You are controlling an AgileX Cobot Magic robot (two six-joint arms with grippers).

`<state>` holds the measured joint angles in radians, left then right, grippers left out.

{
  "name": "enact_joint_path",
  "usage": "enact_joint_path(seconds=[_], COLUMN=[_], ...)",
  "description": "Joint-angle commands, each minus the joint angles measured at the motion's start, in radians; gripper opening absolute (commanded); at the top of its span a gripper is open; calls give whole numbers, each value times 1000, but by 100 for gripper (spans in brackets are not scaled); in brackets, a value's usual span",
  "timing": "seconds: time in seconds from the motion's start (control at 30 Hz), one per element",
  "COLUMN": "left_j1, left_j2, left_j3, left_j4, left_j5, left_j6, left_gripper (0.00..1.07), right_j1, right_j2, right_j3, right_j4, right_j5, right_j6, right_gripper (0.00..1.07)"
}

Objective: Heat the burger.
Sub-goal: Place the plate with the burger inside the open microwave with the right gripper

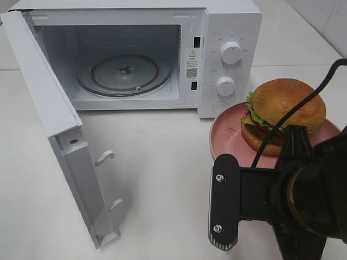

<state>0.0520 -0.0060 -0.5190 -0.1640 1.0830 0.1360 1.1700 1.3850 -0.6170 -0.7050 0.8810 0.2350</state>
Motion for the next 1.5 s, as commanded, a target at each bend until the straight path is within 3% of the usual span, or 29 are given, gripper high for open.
enact_joint_path(seconds=[0.03, 0.8, 1.17, 1.5], left_j1=[2, 2, 2, 2], left_j2=[-17, -17, -17, -17], left_j3=[3, 3, 3, 3], left_j4=[-6, -6, -6, -6], left_j5=[-11, -11, -11, -11], left_j6=[-7, -7, -7, -7], left_gripper=[100, 100, 100, 100], right_j1=[3, 3, 3, -109], right_j2=[-12, -12, -12, -12], right_j3=[3, 3, 3, 3], right_j4=[-62, -138, -136, -111], right_j5=[-18, -214, -206, -304], right_j6=[-68, -343, -422, -653], right_gripper=[0, 0, 0, 0])
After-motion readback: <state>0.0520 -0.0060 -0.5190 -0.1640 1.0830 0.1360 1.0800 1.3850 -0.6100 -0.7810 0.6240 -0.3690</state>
